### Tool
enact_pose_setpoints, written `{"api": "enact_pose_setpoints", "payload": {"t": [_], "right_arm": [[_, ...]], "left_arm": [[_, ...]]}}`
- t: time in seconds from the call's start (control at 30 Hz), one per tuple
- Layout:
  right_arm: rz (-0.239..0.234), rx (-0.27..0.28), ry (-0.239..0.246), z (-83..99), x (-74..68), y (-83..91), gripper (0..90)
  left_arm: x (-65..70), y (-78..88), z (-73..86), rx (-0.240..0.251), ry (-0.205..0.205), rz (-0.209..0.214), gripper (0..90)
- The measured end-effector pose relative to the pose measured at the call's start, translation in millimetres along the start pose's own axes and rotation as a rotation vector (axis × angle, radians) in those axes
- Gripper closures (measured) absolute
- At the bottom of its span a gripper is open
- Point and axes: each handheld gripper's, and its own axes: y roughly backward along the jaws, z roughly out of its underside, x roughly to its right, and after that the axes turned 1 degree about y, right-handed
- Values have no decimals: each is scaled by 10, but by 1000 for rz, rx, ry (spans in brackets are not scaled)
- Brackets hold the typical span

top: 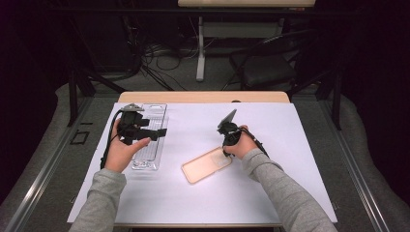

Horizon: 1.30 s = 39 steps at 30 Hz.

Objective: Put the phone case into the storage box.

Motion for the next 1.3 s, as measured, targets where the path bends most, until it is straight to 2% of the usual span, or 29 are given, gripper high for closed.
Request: {"api": "enact_pose_setpoints", "payload": {"t": [0.17, 0.3, 0.33, 0.37, 0.53, 0.57, 0.7, 0.9, 1.03, 1.07, 1.1, 1.23, 1.27, 1.3], "right_arm": [[4, 4, 0, -1, 2, -2, 862], [11, -14, -2, -8, 5, 12, 864], [-8, 40, -16, 7, 4, -25, 864], [-16, 56, -35, 13, -1, -35, 865], [10, -25, -13, -10, 18, 21, 866], [-5, 5, -28, 0, 19, 0, 866], [1, -21, -34, -8, 21, 20, 868], [-2, 7, -35, 1, 12, 15, 869], [2, -2, -28, 2, 10, 33, 871], [1, -3, -42, 6, 1, 41, 871], [-2, 16, -28, 10, 7, 37, 870], [2, 3, -19, 13, 9, 76, 871], [-10, 33, -22, 23, 11, 66, 871], [-8, 26, -23, 23, 10, 85, 871]], "left_arm": [[-3, 1, 1, 1, 1, -2, 126], [-2, 3, 1, 2, 2, -2, 126], [-2, 4, 1, 2, 2, -1, 126], [-2, 4, 1, 2, 2, -1, 126], [-5, 5, 1, 3, 3, -4, 126], [-7, 6, 1, 2, 1, -4, 126], [-8, 7, 2, 3, 1, -3, 126], [-10, 7, 2, 2, 1, -3, 126], [-12, 11, 2, 3, -2, -3, 126], [-12, 12, 2, 3, -3, -4, 126], [-12, 12, 2, 3, -3, -4, 127], [-12, 11, 3, 2, -3, -6, 127], [-13, 11, 3, 2, -3, -6, 127], [-14, 12, 4, 1, -3, -6, 127]]}}
